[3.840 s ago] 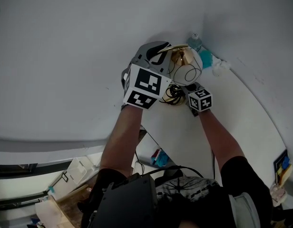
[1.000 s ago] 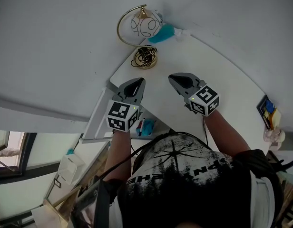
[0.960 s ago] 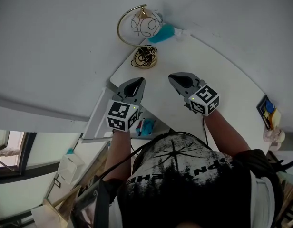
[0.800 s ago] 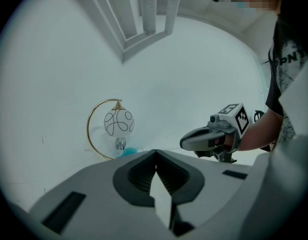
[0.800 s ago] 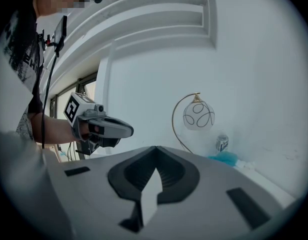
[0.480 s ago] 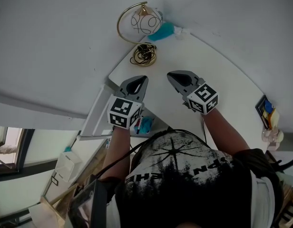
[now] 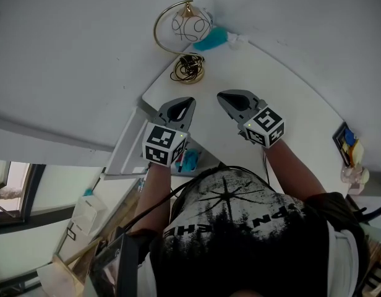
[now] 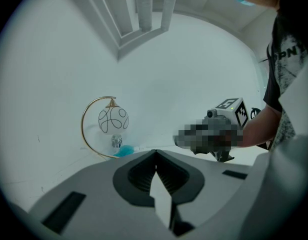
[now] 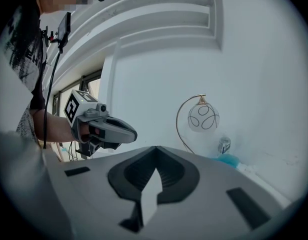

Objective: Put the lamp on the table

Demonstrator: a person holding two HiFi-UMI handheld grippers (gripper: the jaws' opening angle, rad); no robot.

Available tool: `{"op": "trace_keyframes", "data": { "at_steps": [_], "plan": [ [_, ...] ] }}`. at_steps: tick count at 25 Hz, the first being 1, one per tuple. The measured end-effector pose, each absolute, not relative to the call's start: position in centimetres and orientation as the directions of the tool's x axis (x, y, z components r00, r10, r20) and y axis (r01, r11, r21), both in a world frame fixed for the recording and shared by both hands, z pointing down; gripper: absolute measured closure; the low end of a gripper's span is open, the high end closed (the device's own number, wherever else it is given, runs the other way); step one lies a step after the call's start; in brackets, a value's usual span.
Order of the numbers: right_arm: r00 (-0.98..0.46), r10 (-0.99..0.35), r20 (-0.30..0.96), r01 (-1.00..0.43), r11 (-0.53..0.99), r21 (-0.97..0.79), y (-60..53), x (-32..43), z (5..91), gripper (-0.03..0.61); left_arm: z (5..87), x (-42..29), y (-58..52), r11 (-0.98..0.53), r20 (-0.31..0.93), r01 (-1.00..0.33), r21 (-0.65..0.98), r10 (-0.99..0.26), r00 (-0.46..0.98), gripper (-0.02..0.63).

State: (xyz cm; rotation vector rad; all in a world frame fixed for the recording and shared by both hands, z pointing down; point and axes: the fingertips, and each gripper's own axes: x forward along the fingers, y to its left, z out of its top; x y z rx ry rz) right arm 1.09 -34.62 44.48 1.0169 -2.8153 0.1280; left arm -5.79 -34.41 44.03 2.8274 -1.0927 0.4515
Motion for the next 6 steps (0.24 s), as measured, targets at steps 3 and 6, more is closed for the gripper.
{"op": "trace_keyframes", "data": {
  "at_steps": [3,6],
  "plan": [
    [-0.762,-0.626,0.165,-0.638,0.770,-0.026,-34.32,0.91,44.37,0.560,44.04,-5.72,-34.11,-0.746,0.299,-0.665,-0.032,-0.642,0.706,0.598],
    [-0.763,-0.626,0.165,-0.637,0.770,-0.023,-33.90,0.90,44.22,0.560,43.63,-5.49,-33.73,-0.750,0.290,-0.660,-0.039,-0.641,0.710,0.598]
  ]
}}
